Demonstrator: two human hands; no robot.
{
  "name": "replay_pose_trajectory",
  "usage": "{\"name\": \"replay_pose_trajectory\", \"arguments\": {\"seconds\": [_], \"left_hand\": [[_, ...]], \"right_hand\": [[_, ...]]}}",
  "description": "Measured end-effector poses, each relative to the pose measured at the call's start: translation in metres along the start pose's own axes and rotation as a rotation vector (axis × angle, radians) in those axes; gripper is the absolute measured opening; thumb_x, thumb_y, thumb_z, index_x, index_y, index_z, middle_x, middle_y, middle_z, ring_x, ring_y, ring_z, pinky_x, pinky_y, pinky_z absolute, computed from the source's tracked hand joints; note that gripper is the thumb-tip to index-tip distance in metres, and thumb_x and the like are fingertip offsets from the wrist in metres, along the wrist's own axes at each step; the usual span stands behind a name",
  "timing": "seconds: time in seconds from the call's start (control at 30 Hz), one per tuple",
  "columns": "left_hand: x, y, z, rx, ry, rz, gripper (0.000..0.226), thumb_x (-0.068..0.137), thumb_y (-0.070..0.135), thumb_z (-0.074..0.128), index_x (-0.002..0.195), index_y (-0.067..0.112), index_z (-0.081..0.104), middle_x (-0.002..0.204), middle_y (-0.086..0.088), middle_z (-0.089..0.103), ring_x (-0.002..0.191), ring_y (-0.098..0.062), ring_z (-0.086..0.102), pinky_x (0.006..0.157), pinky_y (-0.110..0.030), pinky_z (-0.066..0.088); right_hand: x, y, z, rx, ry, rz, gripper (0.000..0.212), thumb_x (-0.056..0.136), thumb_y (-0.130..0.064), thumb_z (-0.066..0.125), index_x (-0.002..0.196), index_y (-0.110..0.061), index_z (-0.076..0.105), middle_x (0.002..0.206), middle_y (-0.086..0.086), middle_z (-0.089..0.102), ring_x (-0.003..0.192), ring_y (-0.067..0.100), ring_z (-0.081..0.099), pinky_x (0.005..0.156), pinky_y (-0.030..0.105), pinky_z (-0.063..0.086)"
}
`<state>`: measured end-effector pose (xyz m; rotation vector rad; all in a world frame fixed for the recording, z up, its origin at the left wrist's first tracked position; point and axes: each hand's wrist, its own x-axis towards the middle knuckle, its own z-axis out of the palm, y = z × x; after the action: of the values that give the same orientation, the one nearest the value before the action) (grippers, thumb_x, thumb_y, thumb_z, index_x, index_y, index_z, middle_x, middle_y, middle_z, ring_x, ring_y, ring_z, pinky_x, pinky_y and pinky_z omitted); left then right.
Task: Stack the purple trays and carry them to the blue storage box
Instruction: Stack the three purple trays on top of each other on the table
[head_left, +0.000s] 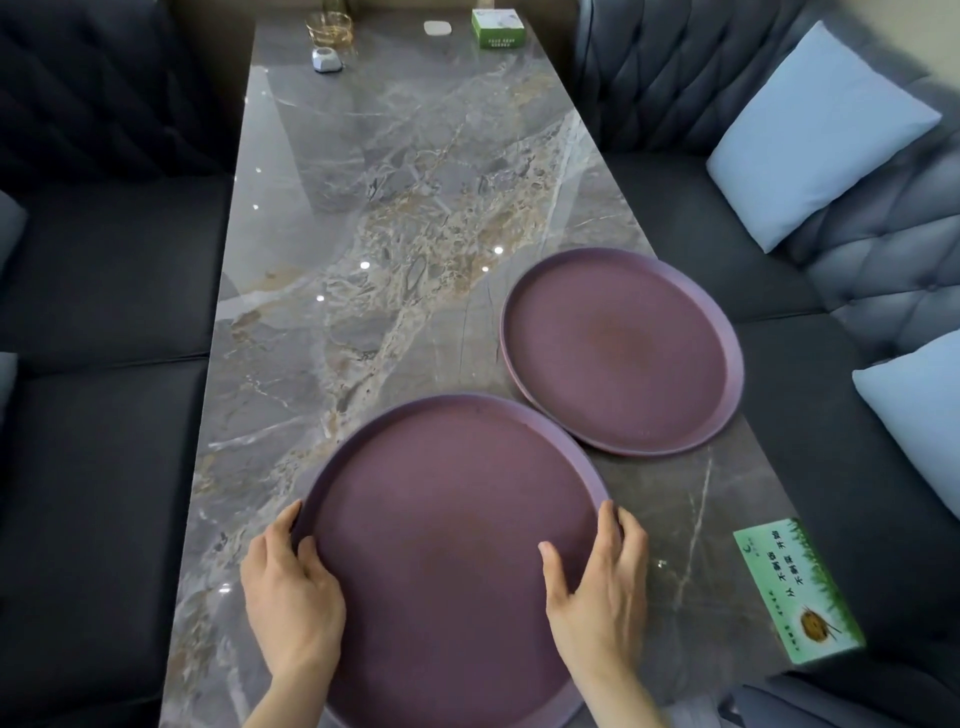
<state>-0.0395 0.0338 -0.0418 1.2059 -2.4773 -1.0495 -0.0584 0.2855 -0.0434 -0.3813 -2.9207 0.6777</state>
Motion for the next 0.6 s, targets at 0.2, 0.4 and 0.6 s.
{"name": "replay_pose_trajectory", "arguments": {"seconds": [0.2, 0.4, 0.6], "left_hand": [[-0.009, 0.001, 0.006, 0.322, -0.004, 0.119, 0.053, 0.094, 0.013, 0.054, 0.145, 0.009, 0.042, 0.142, -0.022, 0.048, 0.131, -0.044, 0.039, 0.109, -0.06, 0.031], [-0.031, 0.012, 0.017, 0.508, -0.224, 0.556, 0.077, 0.085, 0.057, 0.051, 0.156, 0.03, 0.036, 0.165, -0.013, 0.028, 0.153, -0.036, 0.022, 0.123, -0.05, 0.012], [-0.036, 0.021, 0.025, 0.585, -0.323, 0.559, 0.077, 0.08, 0.072, 0.049, 0.151, 0.042, 0.041, 0.162, -0.004, 0.037, 0.153, -0.032, 0.023, 0.12, -0.049, 0.021]], "right_hand": [[-0.001, 0.0, 0.006, -0.179, -0.019, -0.029, 0.084, 0.088, -0.054, 0.047, 0.15, 0.002, 0.033, 0.152, 0.02, 0.033, 0.134, 0.038, 0.045, 0.101, 0.049, 0.05], [0.0, -0.003, 0.007, -0.312, -0.071, -0.041, 0.087, 0.092, -0.056, 0.038, 0.152, 0.004, 0.023, 0.161, 0.024, 0.019, 0.145, 0.039, 0.03, 0.115, 0.048, 0.035], [0.005, 0.002, 0.004, -0.209, -0.096, -0.038, 0.088, 0.088, -0.057, 0.048, 0.148, 0.005, 0.034, 0.152, 0.023, 0.034, 0.135, 0.038, 0.044, 0.105, 0.049, 0.046]]}}
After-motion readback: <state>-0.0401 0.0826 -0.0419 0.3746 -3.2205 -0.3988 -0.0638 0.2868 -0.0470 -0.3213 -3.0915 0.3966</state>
